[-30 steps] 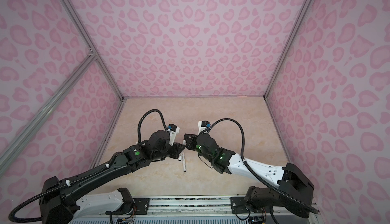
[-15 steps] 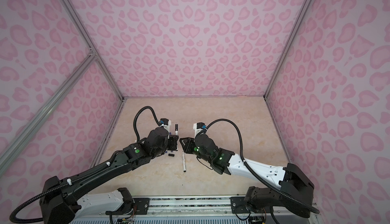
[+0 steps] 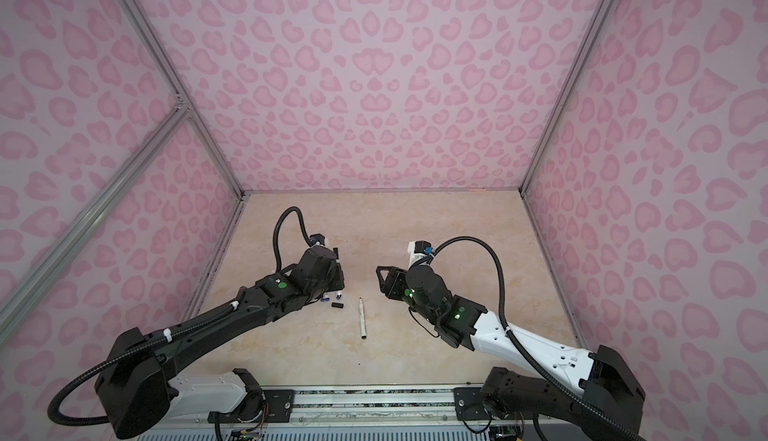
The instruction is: Insert the pens into the pen caps
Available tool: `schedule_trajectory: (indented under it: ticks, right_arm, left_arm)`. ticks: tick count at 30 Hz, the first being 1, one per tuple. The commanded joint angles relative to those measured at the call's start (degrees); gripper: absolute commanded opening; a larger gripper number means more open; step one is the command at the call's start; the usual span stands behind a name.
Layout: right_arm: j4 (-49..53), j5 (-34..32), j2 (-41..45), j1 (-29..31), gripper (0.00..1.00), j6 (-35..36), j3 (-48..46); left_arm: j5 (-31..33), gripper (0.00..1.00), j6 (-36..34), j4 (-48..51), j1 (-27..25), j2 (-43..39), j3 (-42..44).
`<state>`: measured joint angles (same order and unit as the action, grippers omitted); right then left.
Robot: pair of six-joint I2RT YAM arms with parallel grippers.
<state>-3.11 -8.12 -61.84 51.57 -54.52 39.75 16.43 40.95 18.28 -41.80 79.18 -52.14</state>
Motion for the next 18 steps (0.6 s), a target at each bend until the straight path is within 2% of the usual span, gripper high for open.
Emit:
schedule_trajectory:
  ticks: [1,12,18]
  right_arm:
    - [2.67,-2.86,1.15,-0.12,0.55,1.55,-0.37]
    - [4.61,-3.36,3.14,-0.57,0.51,2.75,-1.51]
    - [4.72,-3.04,3.17,-0.95,0.5,2.84,-1.69]
  left_arm:
    - [-0.13,0.03,0.97,1.59,0.65,6.41,-3.62]
    - [-1.76,0.03,2.97,5.22,3.41,24.95,-13.94]
    - [-3.66,0.03,3.6,5.65,4.36,30.52,-15.95]
